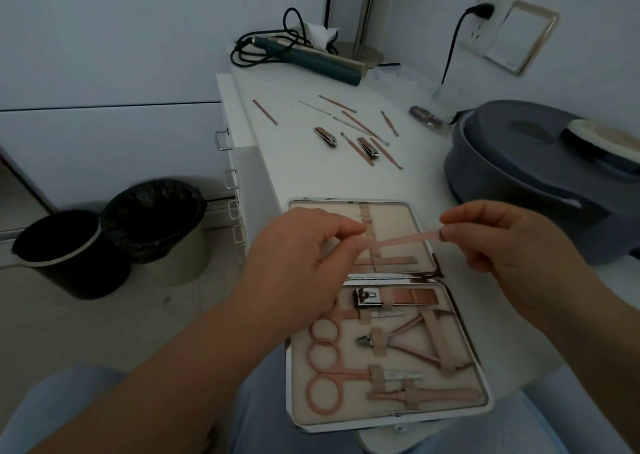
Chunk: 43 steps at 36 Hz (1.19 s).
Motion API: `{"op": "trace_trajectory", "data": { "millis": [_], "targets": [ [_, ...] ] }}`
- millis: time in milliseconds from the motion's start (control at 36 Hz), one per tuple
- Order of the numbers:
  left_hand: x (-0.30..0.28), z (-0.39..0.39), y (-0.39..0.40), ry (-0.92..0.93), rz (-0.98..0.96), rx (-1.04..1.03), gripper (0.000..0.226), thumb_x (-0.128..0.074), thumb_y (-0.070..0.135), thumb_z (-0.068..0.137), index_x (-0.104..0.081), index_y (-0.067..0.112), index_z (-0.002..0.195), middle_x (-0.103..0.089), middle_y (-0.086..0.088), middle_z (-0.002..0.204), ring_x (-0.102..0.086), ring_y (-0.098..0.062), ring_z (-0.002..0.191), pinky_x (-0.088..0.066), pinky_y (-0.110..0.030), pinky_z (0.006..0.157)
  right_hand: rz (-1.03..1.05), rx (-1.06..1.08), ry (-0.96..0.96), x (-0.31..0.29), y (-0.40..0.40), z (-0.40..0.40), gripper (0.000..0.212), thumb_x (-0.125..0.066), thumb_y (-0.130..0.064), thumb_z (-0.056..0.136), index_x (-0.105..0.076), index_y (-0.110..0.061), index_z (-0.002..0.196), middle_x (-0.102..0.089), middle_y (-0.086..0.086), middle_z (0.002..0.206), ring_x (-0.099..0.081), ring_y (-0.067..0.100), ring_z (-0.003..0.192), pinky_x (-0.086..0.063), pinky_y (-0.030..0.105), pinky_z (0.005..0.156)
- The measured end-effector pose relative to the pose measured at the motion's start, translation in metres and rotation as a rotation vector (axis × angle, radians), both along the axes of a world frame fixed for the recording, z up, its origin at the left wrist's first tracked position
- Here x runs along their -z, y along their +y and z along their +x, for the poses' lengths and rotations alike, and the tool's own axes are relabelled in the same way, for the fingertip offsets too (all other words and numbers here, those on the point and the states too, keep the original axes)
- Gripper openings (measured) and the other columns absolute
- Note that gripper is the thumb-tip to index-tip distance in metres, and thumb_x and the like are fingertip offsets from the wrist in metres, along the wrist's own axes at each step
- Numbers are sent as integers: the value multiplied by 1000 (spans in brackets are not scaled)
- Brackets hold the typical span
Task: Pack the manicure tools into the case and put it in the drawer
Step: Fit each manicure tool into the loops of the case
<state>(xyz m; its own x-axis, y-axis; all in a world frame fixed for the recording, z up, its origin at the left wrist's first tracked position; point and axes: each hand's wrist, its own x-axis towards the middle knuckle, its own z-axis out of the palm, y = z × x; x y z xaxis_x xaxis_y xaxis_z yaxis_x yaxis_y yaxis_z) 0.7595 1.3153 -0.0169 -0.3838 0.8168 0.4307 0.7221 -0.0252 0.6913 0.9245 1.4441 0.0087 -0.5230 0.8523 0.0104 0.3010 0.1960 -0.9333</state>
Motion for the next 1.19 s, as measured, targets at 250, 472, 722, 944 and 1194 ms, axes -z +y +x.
{"op": "trace_trajectory", "data": {
  "millis": [250,472,722,944,1194],
  "targets": [
    [6,-10,-1,37,-77,27,23,-53,32,77,-69,28,93,-56,24,78,-50,3,87,-35,-8,79,-17,86,-82,7,7,15,21,-67,-9,73,-72,-29,68,-47,-3,43,-39,9,42,-32,24,48],
    [5,-13,0,121,-164,86,27,-51,37,78,-67,31,98,-61,18,93,-46,3,92,-34,-18,84,-74,29,-149,5,14,13,28,-63,0,74,-72,-24,63,-46,4,46,-38,11,41,-31,20,39],
    [5,-13,0,126,-171,88,28,-51,38,75,-67,32,97,-53,23,88,-46,1,93,-36,-27,89,-92,-26,-277,0,19,5,22,-66,-1,74,-69,-17,60,-52,-3,40,-44,5,36,-36,19,40],
    [6,-14,0,139,-186,111,30,-50,42,76,-66,32,100,-58,16,96,-45,-2,96,-35,-28,90,-130,-128,-370,-6,28,-6,14,-68,-3,73,-70,-15,66,-57,0,47,-47,6,41,-38,19,43],
    [3,-19,-7,153,-225,214,41,-47,46,77,-63,29,110,-55,18,104,-41,5,99,-25,-5,88,-87,-254,-508,-12,31,-10,9,-74,-14,71,-68,-18,76,-64,-5,54,-52,4,45,-42,16,44]
  ]
}}
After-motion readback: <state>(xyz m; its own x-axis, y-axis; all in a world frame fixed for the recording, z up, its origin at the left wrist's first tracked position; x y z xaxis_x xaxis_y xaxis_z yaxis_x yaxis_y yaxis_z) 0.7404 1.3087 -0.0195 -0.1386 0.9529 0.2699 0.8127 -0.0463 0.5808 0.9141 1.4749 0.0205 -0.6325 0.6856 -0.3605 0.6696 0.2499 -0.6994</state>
